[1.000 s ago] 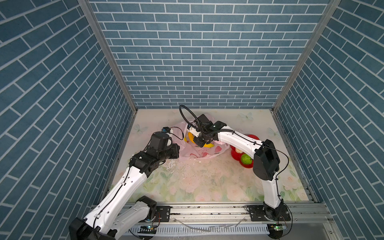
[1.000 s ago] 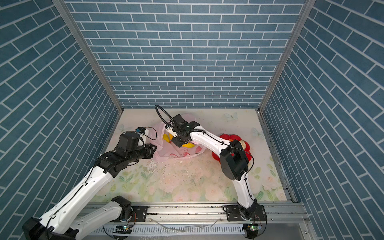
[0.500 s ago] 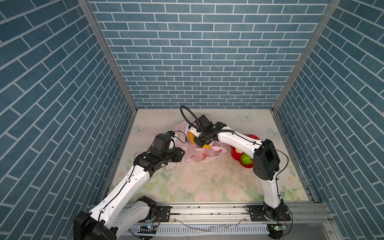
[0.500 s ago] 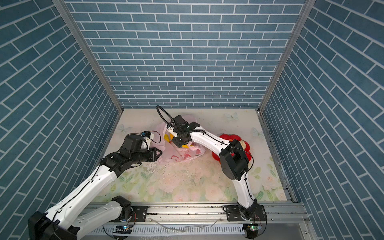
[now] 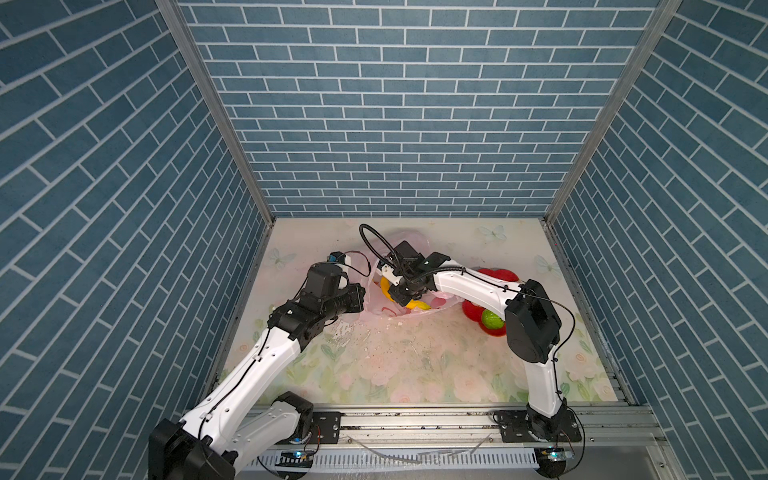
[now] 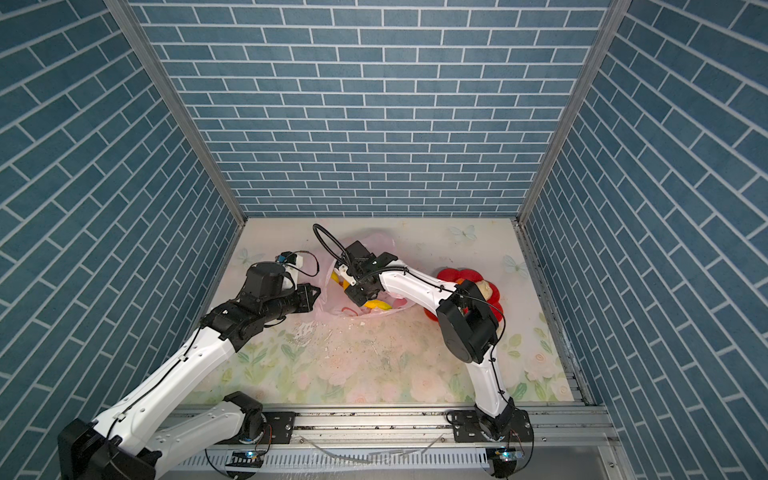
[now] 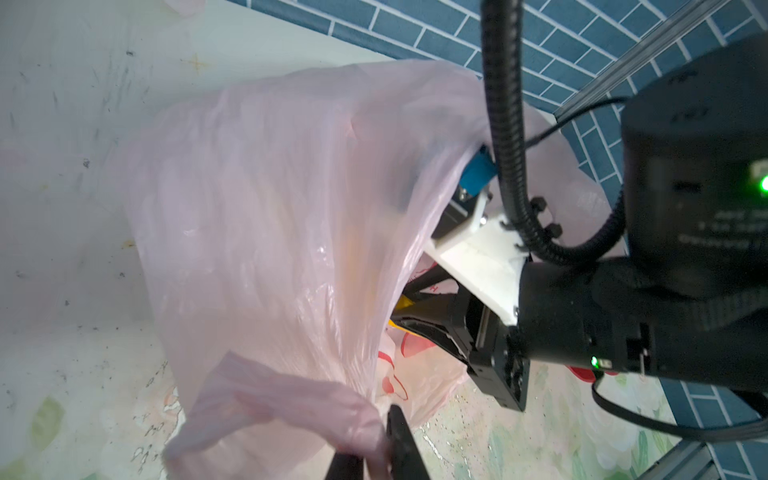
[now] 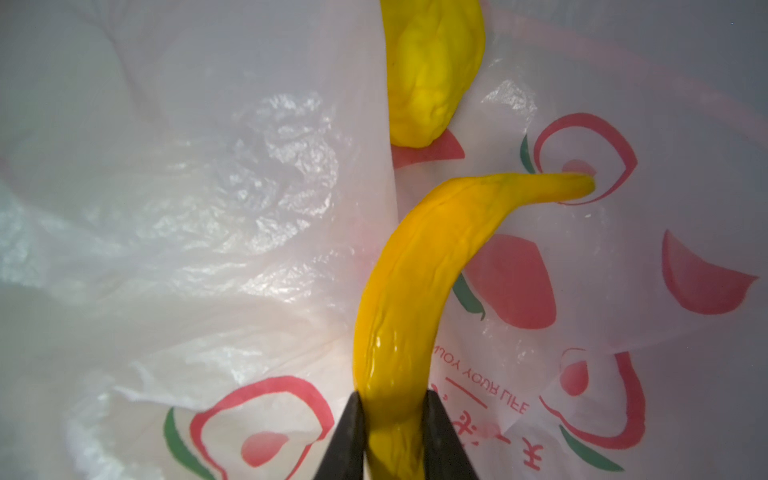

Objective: Take the fake fruits out of the plastic bag
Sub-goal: 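Lift the yellow banana out with the right gripper while the left holds the bag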

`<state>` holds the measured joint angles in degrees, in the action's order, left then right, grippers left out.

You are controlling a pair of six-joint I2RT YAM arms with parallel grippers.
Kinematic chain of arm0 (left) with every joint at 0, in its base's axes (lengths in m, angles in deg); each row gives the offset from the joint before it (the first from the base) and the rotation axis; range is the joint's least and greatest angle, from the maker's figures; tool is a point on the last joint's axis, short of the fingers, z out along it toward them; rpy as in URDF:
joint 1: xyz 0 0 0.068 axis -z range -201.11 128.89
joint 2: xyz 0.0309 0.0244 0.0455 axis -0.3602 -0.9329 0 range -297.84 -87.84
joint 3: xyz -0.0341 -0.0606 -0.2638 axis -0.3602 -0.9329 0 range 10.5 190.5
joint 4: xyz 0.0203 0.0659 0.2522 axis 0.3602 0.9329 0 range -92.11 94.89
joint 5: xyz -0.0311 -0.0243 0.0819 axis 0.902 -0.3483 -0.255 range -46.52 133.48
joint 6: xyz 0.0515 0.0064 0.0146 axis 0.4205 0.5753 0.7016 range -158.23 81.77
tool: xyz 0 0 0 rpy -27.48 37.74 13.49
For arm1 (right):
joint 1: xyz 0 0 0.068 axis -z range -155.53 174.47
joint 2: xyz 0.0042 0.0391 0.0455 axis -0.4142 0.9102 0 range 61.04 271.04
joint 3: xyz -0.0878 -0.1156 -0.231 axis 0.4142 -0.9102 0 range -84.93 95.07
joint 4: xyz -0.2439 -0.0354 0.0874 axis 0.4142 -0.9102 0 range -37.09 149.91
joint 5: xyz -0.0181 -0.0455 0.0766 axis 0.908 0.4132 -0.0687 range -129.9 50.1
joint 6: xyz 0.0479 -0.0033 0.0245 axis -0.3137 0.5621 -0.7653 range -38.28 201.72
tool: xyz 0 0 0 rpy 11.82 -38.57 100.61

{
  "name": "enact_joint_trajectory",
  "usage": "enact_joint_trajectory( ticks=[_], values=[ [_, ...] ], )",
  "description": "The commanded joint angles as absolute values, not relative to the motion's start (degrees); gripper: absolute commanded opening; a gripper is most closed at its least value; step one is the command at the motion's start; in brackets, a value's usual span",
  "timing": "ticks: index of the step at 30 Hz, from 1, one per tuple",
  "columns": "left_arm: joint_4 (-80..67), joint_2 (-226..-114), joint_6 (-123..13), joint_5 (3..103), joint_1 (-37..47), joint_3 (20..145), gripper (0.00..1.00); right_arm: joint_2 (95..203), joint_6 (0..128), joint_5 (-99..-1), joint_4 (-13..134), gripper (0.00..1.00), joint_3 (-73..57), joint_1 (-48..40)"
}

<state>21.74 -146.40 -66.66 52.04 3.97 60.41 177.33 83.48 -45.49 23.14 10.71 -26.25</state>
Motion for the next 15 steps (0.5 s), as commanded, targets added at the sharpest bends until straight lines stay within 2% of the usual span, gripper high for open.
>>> enact_joint_trajectory(
  ticks=[1, 15],
  values=[
    [20.3, -146.89, -65.44, 48.65, 2.82, 63.61, 0.13, 173.64, 81.88, -46.36, 23.61, 0.0, 8.79, -26.5],
    [21.98, -151.87, -59.72, 44.19, -1.31, 71.23, 0.12, 167.39, 81.45, -47.91, 23.32, 0.0, 2.18, -26.91]
  ],
)
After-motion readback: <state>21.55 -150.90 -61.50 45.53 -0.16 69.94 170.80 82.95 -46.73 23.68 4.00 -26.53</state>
